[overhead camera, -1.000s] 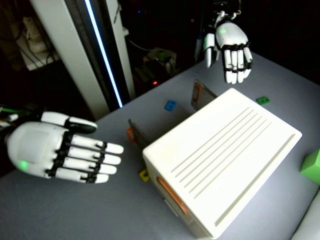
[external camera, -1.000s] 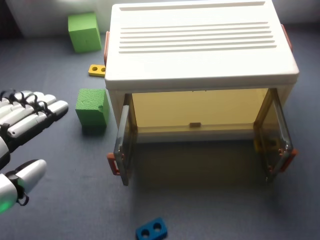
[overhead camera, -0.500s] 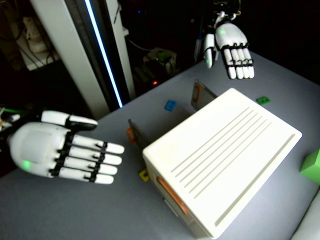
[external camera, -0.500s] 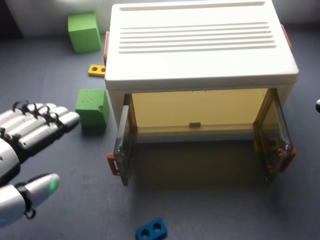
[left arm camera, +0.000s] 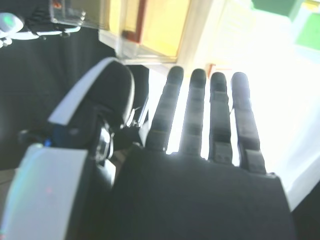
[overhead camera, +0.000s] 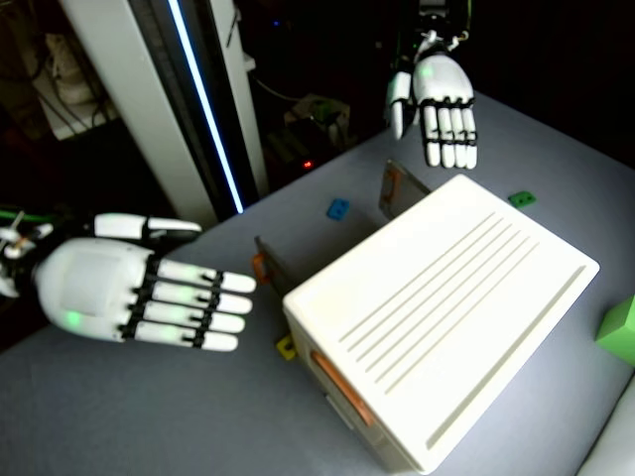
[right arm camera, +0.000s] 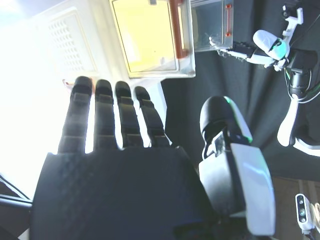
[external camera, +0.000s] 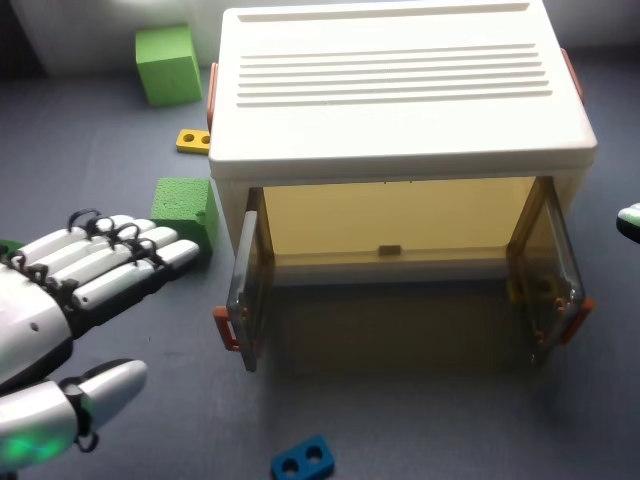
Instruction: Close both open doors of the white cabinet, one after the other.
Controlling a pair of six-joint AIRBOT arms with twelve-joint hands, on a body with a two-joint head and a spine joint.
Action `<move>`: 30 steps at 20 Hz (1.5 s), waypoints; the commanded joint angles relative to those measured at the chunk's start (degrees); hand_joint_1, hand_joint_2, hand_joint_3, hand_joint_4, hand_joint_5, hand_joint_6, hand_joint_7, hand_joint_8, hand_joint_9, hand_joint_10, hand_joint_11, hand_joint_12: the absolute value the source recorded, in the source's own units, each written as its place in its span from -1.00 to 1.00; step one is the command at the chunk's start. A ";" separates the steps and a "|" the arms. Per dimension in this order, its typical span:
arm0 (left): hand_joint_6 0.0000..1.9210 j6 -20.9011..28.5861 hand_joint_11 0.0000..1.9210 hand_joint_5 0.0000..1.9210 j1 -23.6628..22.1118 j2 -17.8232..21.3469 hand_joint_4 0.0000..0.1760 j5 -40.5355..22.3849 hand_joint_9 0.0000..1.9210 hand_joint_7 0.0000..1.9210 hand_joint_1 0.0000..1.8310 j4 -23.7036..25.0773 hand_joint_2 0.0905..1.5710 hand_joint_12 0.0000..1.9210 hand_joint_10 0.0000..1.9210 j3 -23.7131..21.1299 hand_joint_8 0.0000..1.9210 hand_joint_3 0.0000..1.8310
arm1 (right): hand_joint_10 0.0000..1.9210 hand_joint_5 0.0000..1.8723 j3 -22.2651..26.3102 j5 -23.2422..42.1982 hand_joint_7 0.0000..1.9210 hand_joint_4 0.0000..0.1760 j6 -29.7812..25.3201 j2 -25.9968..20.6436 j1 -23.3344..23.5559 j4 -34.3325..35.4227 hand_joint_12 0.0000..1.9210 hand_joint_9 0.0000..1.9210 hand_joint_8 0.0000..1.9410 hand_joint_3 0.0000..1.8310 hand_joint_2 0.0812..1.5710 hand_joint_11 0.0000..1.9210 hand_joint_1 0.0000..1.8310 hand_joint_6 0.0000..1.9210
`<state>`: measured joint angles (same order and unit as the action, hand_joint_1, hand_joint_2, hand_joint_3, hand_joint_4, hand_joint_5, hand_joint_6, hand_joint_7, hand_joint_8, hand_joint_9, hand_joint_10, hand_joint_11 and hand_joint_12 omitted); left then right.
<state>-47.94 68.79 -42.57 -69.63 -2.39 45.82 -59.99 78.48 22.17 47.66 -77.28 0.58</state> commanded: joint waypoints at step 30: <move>-1.00 6.03 -1.00 -0.96 -13.42 -8.51 -1.00 3.40 -0.99 -1.00 -1.00 11.43 1.00 -0.80 -1.00 5.70 -1.00 -0.81 | -1.00 -0.99 -0.86 6.30 -1.00 -0.90 -0.51 0.47 0.42 2.64 -0.99 -1.00 -1.00 -0.99 0.73 -0.96 -1.00 -1.00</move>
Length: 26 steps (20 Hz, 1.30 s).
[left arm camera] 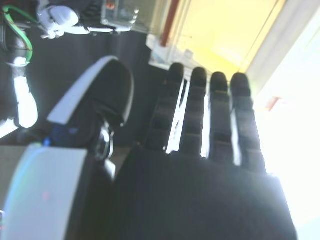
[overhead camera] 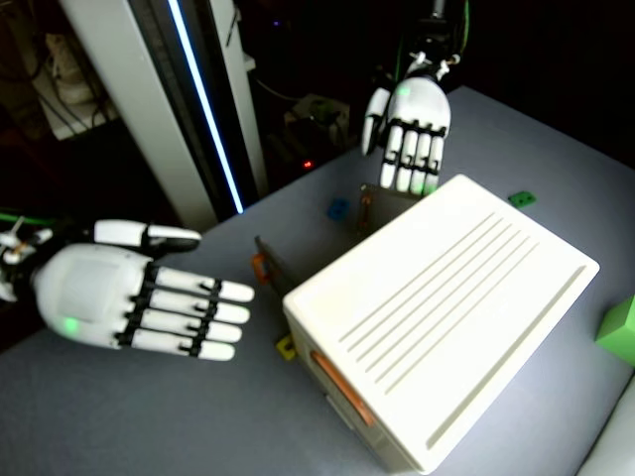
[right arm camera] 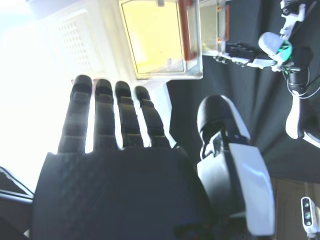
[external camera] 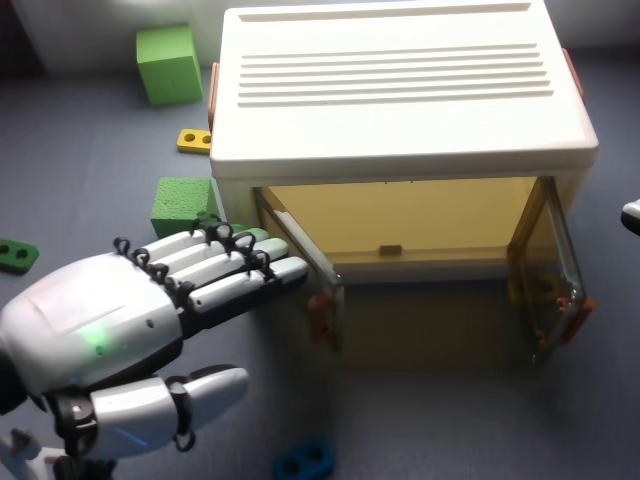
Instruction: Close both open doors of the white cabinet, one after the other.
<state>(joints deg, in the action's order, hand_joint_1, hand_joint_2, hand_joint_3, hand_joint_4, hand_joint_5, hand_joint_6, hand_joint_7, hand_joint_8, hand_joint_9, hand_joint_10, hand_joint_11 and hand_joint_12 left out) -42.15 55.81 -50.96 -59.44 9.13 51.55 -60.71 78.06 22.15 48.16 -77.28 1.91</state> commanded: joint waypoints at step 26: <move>-1.00 -1.50 -1.00 -0.91 2.56 2.91 -1.00 -8.49 -0.92 -0.95 -1.00 -4.28 1.00 -0.44 -1.00 -2.31 -1.00 -0.79 | -1.00 -0.98 0.82 6.79 -1.00 -1.00 -1.93 -0.07 0.33 -2.25 -1.00 -1.00 -1.00 -0.99 0.74 -1.00 -1.00 -1.00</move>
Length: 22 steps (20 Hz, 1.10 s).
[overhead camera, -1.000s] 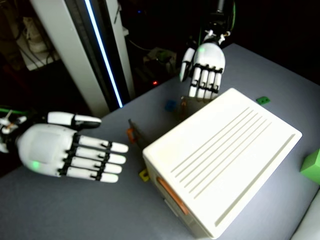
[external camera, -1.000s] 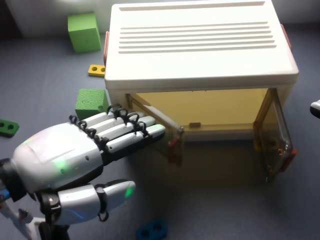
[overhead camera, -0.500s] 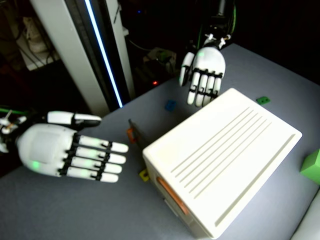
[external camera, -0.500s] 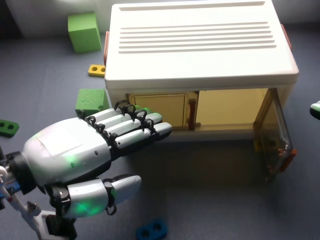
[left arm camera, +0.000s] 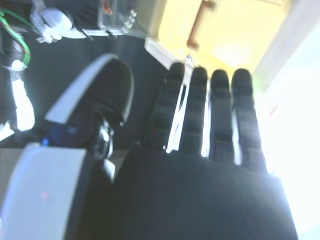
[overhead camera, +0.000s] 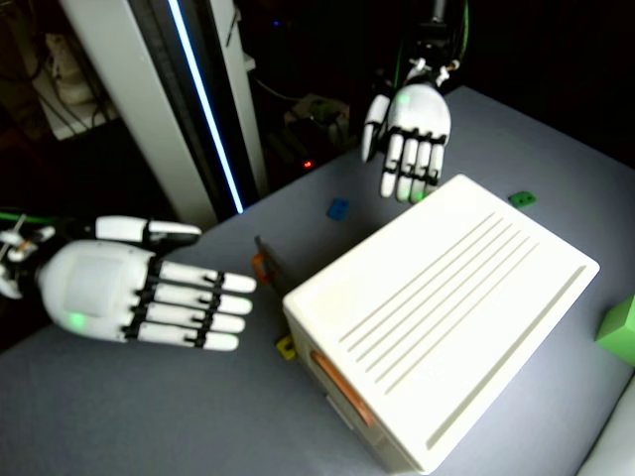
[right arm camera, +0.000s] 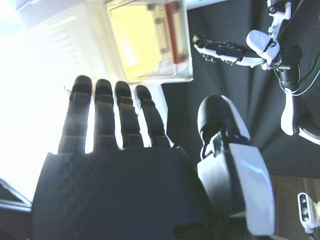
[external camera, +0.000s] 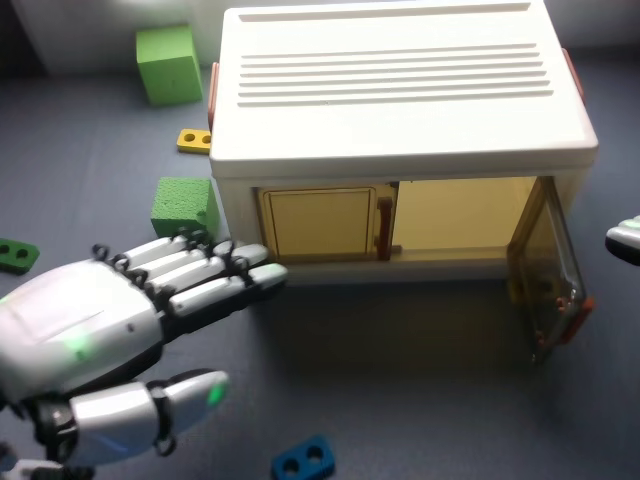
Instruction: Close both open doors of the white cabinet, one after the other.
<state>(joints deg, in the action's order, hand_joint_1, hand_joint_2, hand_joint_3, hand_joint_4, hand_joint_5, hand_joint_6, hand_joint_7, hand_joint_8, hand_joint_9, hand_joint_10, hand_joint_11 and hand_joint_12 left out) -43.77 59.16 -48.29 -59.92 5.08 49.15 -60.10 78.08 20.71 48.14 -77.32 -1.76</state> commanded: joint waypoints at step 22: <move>-1.00 -6.31 -1.00 -0.88 15.54 4.44 -1.00 -27.52 -0.92 -0.92 -1.00 -18.82 1.00 -0.60 -0.99 -5.42 -0.99 -0.96 | -1.00 -1.00 -1.01 0.32 -1.00 -0.98 -0.62 2.33 9.84 -8.33 -1.00 -1.00 -1.00 -1.00 0.77 -1.00 -1.00 -1.00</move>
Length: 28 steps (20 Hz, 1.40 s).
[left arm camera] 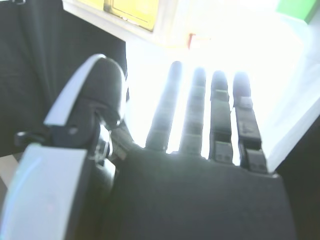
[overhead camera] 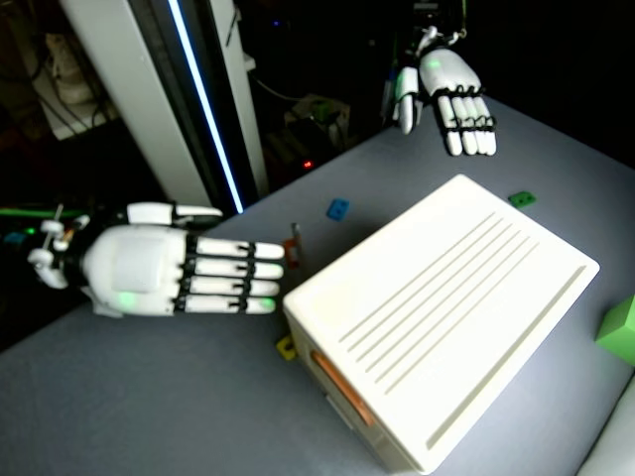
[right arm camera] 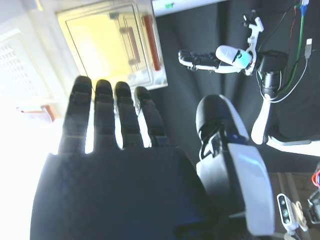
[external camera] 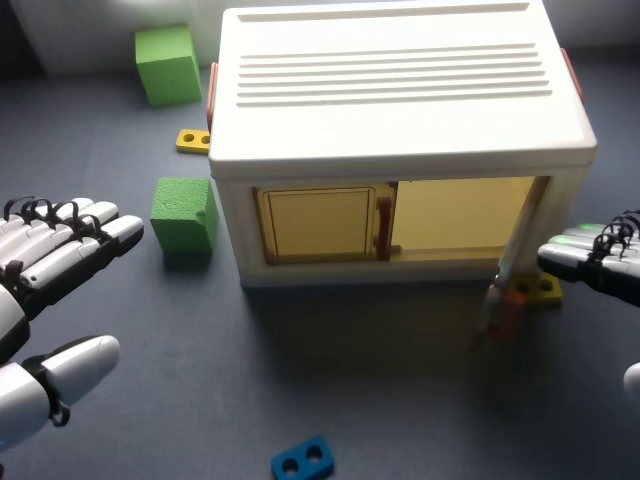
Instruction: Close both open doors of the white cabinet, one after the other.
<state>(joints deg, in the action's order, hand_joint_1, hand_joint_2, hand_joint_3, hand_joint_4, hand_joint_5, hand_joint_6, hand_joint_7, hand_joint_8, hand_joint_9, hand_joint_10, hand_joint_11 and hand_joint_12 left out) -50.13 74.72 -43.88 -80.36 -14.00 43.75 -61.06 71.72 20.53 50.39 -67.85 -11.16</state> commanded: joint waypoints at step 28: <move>-0.99 0.48 -1.00 -0.89 0.52 -0.65 -1.00 -7.45 -0.94 -0.94 -1.00 0.28 0.97 -0.63 -1.00 -0.51 -0.99 -0.99 | -1.00 -1.00 -4.98 1.48 -1.00 -1.00 -1.85 8.21 11.96 -4.08 -1.00 -1.00 -1.00 -1.00 0.83 -1.00 -1.00 -1.00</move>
<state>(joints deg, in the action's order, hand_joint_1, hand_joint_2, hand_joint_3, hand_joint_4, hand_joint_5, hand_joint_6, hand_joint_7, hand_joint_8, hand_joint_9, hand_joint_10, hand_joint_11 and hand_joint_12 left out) -49.89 75.42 -44.29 -80.62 -14.02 43.38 -66.11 66.52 19.20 58.50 -56.62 -16.56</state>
